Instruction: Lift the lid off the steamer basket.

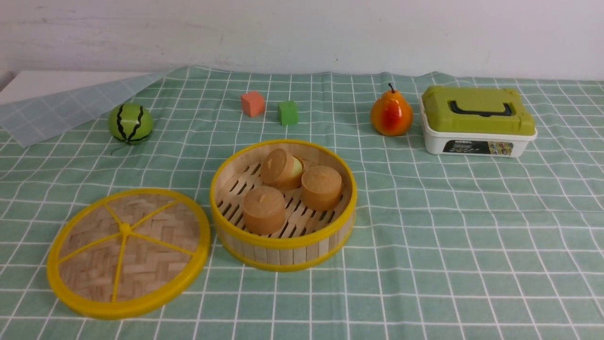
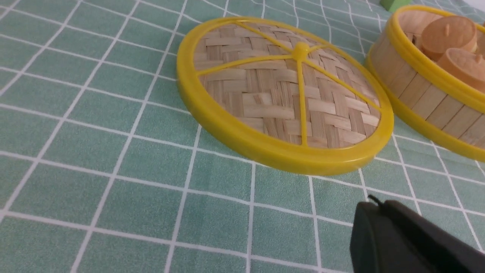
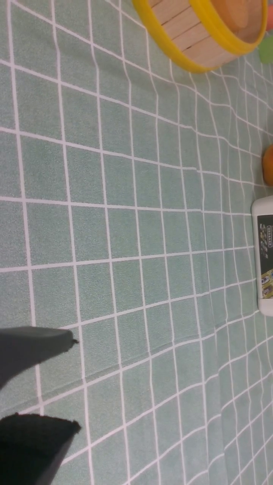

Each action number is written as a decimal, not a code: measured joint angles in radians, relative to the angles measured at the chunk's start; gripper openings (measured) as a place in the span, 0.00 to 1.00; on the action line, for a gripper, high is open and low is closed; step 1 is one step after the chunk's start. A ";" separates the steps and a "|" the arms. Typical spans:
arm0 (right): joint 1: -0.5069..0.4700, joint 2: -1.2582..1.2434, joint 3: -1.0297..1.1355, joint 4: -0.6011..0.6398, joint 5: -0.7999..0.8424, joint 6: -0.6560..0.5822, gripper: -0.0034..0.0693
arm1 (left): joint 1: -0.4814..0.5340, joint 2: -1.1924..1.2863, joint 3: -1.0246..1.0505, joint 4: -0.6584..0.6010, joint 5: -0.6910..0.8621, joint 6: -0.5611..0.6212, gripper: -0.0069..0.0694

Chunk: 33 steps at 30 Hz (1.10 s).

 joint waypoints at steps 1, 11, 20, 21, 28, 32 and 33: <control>0.000 0.000 0.000 0.000 0.000 0.000 0.38 | 0.000 0.000 0.000 0.000 0.000 0.000 0.07; 0.000 0.000 0.000 0.000 0.000 0.000 0.38 | 0.000 0.000 0.000 0.000 0.000 0.000 0.08; 0.000 0.000 0.000 0.000 0.000 0.000 0.38 | 0.000 0.000 0.000 0.000 0.001 0.000 0.08; 0.000 0.000 0.000 0.000 0.000 0.000 0.38 | 0.000 0.000 0.000 0.000 0.001 0.000 0.08; 0.000 0.000 0.000 0.000 0.000 0.000 0.38 | 0.000 0.000 0.000 0.000 0.001 0.000 0.08; 0.000 0.000 0.000 0.000 0.000 0.000 0.38 | 0.000 0.000 0.000 0.000 0.001 0.000 0.09; 0.000 0.000 0.000 0.000 0.000 0.000 0.38 | 0.000 0.000 0.000 0.000 0.001 0.000 0.09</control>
